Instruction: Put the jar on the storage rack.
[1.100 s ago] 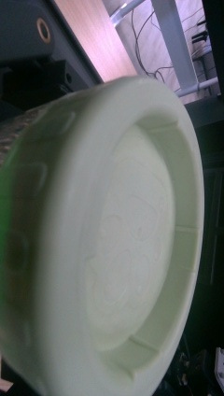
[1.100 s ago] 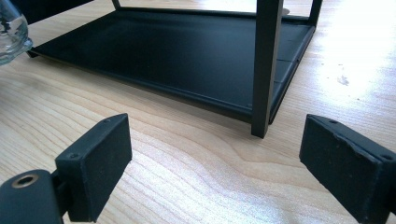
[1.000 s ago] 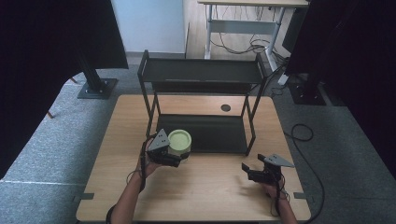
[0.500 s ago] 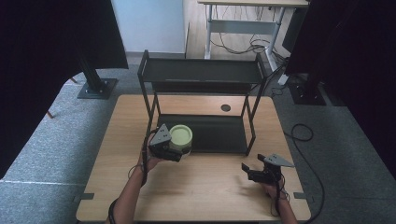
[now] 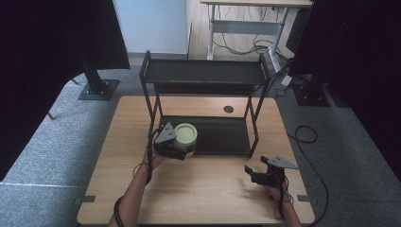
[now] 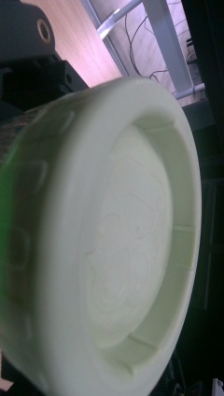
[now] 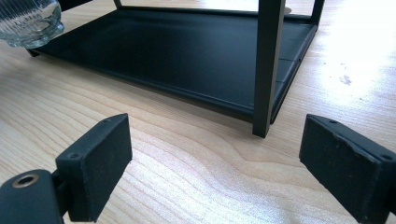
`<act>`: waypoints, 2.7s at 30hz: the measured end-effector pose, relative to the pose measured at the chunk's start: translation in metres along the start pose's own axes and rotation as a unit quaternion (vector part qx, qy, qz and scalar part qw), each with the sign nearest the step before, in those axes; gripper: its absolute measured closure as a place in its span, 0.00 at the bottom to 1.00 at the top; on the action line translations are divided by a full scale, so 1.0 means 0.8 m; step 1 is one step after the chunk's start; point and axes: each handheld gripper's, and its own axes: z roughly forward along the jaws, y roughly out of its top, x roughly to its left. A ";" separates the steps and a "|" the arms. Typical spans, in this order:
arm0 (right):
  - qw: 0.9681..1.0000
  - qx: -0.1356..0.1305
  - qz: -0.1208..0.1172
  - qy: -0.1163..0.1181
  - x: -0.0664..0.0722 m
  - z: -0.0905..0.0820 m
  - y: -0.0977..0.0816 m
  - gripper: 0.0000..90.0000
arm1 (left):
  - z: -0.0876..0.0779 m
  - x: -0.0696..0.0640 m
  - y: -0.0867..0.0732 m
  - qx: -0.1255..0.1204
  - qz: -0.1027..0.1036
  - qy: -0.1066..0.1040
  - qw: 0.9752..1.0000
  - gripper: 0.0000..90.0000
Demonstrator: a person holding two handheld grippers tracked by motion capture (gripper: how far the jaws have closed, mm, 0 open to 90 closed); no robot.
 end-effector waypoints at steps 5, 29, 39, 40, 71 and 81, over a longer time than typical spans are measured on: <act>1.000 -0.001 0.001 0.000 0.000 0.000 0.000 0.10 | 0.008 0.003 -0.001 0.003 -0.001 0.000 1.000 0.12; 1.000 0.000 -0.004 0.002 0.001 0.000 0.000 0.10 | 0.035 0.027 -0.001 0.002 -0.005 0.009 1.000 0.12; 1.000 0.001 -0.006 0.002 0.001 0.000 0.000 0.10 | 0.050 0.036 0.000 0.008 -0.005 0.011 1.000 0.12; 1.000 0.001 -0.007 0.002 0.001 0.001 0.000 0.10 | 0.051 0.038 -0.001 0.007 -0.008 0.014 1.000 0.12; 1.000 0.002 -0.009 0.002 0.003 0.001 0.000 0.10 | 0.069 0.047 -0.036 -0.004 -0.061 0.037 0.997 0.12; 1.000 0.002 -0.009 0.001 0.004 0.001 0.000 0.10 | 0.070 0.047 -0.035 0.001 -0.065 0.040 0.997 0.12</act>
